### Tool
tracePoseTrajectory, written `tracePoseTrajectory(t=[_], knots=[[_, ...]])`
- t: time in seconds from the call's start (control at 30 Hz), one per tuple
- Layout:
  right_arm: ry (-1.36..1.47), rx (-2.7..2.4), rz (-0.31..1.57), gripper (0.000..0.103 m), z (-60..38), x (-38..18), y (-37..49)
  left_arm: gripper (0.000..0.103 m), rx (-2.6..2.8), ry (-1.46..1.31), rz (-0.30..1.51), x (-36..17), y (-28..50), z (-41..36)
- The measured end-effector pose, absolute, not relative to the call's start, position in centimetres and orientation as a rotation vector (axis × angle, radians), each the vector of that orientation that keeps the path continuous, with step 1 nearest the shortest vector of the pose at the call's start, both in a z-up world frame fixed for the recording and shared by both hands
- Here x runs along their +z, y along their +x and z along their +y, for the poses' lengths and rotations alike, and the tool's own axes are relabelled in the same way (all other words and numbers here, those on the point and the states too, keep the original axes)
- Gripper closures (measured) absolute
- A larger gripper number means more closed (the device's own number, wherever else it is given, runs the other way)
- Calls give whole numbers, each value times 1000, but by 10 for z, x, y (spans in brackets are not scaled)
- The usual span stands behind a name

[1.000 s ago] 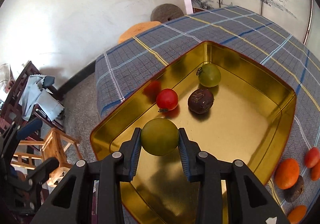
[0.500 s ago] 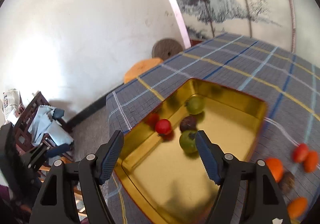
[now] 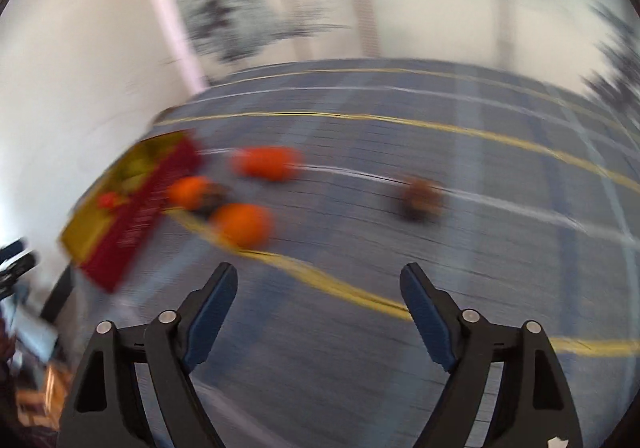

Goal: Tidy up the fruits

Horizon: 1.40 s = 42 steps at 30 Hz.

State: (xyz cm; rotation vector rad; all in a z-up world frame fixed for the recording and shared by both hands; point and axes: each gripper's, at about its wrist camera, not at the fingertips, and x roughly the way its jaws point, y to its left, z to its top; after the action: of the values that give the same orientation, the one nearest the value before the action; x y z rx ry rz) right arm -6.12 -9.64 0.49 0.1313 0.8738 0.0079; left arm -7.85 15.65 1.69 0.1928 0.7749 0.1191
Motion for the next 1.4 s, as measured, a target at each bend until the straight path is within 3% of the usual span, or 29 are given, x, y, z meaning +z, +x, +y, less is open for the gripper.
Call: tracePoseTrajectory(t=[0.27, 0.37, 0.73, 1.0, 1.07, 1.1, 1.2, 1.4], knots=[[238, -156, 850, 19, -186, 0, -83, 27, -272, 209, 801, 36, -21, 79], [230, -115, 839, 13, -186, 0, -83, 27, -363, 289, 801, 33, 6, 51], [172, 3, 796, 7, -166, 4, -94, 31, -663, 672, 942, -17, 112, 5], [181, 21, 799, 7, -165, 3, -93, 31, -830, 787, 1062, -49, 148, -1], [186, 17, 807, 7, -166, 2, -92, 34, -856, 805, 1089, -59, 150, -3], [188, 15, 813, 7, -166, 1, -90, 46, -886, 775, 1085, -57, 152, -2], [188, 11, 827, 7, -166, 0, -86, 62, -891, 718, 1091, -54, 158, 2], [187, 14, 841, 7, -166, -2, -84, 62, -739, 676, 1007, -40, 124, 7]])
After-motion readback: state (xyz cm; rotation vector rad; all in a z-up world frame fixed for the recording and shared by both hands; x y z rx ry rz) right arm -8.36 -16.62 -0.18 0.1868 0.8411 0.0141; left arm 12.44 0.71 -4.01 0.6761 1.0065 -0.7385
